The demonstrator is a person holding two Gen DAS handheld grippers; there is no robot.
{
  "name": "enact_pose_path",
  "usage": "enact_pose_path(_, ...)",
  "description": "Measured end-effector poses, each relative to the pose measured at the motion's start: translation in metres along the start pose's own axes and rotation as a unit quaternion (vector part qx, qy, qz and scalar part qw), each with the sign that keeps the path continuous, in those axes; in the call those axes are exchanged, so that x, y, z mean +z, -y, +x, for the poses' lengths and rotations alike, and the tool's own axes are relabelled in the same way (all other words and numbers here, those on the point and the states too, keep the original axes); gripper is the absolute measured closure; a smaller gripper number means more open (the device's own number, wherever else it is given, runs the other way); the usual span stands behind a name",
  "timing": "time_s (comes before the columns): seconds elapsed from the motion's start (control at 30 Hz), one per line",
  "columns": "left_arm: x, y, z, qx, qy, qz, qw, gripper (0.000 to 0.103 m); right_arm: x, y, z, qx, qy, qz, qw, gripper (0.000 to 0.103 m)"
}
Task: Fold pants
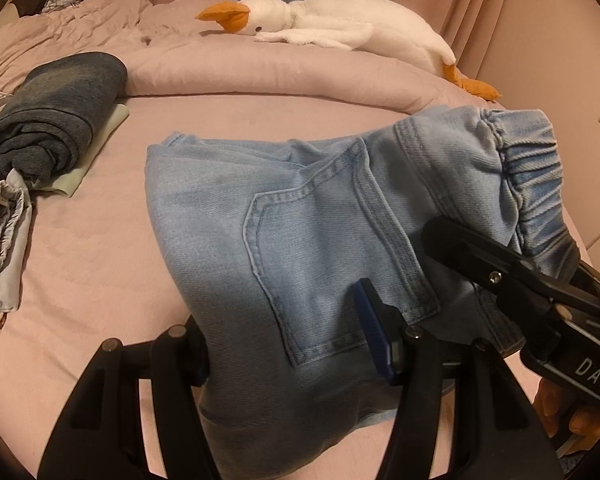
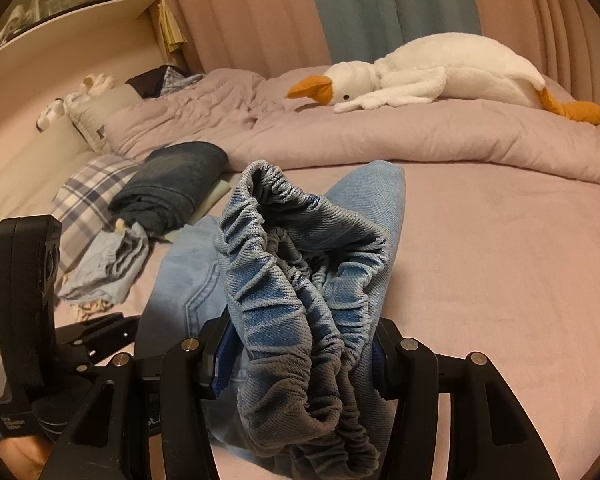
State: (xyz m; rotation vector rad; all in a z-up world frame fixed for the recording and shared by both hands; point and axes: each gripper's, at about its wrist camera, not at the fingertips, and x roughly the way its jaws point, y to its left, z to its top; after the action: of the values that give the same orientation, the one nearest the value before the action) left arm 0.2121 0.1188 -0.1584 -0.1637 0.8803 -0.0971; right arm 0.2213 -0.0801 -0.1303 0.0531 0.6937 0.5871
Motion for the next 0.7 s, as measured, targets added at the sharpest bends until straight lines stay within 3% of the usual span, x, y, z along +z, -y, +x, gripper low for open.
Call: enact_pose_path(0.7, 0.001, -0.01, 0.033, 0.012, -0.036, -0.011, 0.9992, 0.044, 0.001, 0.02, 0.032, 0.003, -0.043, 0.029, 0.999, 0.048)
